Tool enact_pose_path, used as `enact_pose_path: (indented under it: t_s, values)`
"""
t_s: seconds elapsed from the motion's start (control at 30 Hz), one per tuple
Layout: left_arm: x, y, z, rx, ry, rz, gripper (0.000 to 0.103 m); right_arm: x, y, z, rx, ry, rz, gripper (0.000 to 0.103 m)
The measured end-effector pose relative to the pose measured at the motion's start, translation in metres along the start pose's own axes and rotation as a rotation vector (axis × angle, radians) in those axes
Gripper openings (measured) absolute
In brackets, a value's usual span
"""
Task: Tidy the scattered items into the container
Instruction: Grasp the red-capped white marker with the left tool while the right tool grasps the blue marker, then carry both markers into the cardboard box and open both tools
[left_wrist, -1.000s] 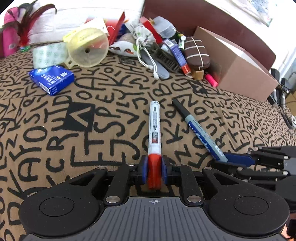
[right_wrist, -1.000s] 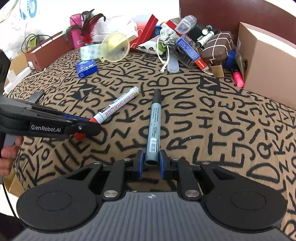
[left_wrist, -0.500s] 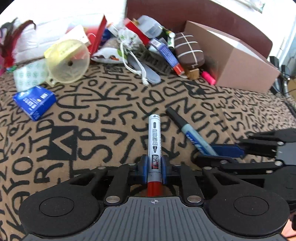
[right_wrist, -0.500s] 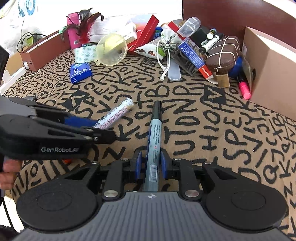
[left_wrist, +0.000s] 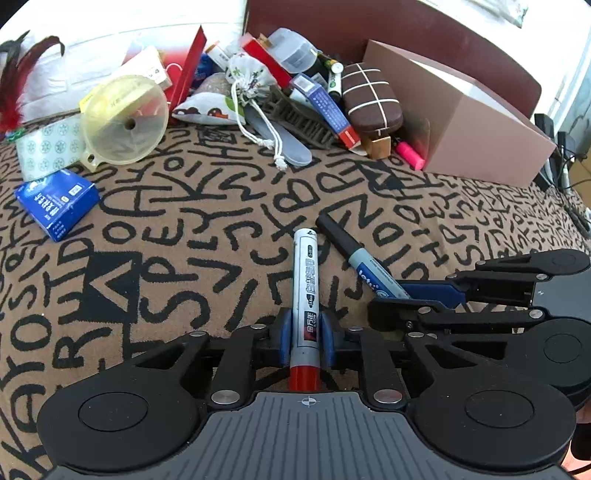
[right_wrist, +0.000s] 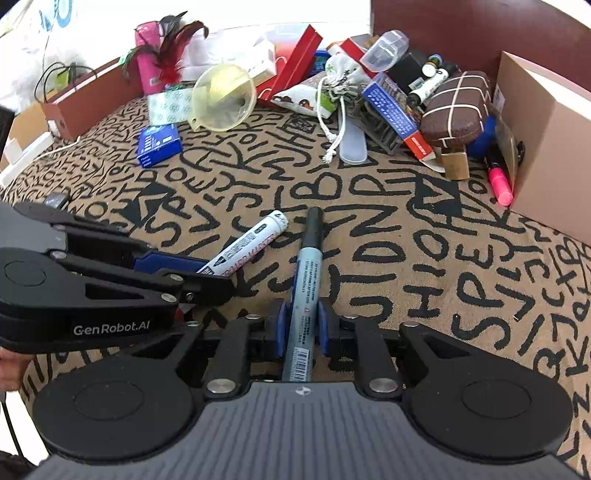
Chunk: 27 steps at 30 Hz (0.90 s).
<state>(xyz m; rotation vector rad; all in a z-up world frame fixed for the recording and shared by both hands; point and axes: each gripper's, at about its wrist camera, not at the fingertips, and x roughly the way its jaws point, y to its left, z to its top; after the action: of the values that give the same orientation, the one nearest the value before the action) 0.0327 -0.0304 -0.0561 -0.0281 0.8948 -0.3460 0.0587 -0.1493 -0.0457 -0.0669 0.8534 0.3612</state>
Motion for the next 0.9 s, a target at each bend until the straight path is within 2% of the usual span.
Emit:
enact_pose_path:
  t_s: [0.07, 0.13, 0.37, 0.53, 0.67, 0.9]
  values:
    - [0.000, -0.003, 0.000, 0.011, -0.002, 0.007, 0.030, 0.001, -0.001, 0.000, 0.014, -0.007, -0.002, 0.019]
    - [0.001, -0.005, -0.001, 0.018, -0.006, 0.018, 0.013, 0.001, -0.001, -0.001, 0.025, -0.015, -0.003, 0.018]
    - [-0.012, -0.007, -0.003, -0.043, -0.007, -0.032, 0.012, -0.014, -0.009, -0.011, 0.128, -0.044, 0.045, 0.018]
    - [-0.025, -0.018, 0.010, -0.041, -0.046, -0.073, 0.012, -0.034, -0.017, -0.019, 0.182, -0.083, 0.050, 0.017]
    - [-0.031, -0.033, 0.034, -0.017, -0.087, -0.112, 0.012, -0.054, -0.029, -0.013, 0.212, -0.143, 0.057, 0.017]
    - [-0.037, -0.070, 0.097, 0.014, -0.184, -0.179, 0.012, -0.093, -0.065, 0.014, 0.231, -0.276, 0.027, 0.017]
